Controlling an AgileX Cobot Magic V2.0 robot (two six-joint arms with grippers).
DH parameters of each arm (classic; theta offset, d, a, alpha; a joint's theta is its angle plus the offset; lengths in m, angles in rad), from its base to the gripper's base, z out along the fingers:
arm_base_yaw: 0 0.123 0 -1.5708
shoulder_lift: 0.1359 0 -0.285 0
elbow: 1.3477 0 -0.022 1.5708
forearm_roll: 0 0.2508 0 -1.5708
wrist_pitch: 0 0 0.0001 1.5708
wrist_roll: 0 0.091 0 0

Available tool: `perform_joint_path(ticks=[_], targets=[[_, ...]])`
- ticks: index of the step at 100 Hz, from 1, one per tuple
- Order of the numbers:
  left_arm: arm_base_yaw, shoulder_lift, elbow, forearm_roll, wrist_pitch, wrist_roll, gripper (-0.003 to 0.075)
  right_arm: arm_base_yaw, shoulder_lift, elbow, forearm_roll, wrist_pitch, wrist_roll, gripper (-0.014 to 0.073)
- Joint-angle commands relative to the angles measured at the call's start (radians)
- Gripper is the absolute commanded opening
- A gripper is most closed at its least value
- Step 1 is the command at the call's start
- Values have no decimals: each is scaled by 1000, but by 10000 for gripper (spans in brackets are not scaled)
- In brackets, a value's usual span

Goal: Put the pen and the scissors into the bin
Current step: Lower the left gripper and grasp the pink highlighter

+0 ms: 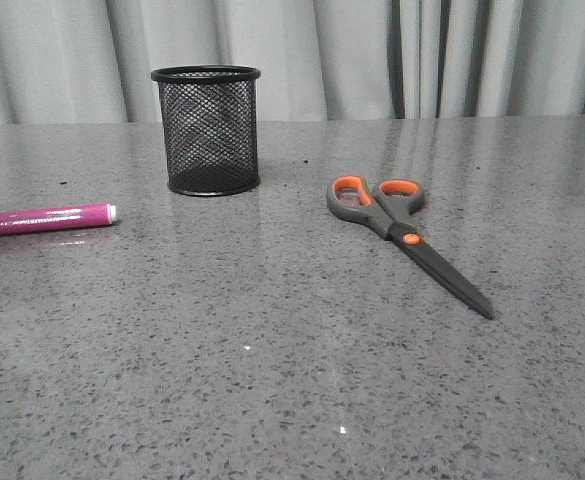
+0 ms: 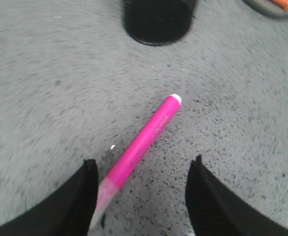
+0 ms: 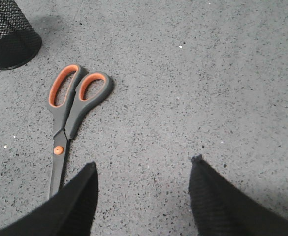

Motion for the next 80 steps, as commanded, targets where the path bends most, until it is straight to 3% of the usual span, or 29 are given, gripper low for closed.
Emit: perform_joint_path(ticks=[1,13,33,80], targets=[[-29,81,-93,-52,60,146,358,-8,-2,-35,1,-56,-21,371],[-68,188,-164,-38,98,252,358,-8,-2,-35,1,-51,-28,371],[-121,305,-237,52,110,256,358,-8,-2,-35,1,-50,-35,371],[-134,394,-252,67,55,305,357,-8,-2,-35,1,-49,-35,371]])
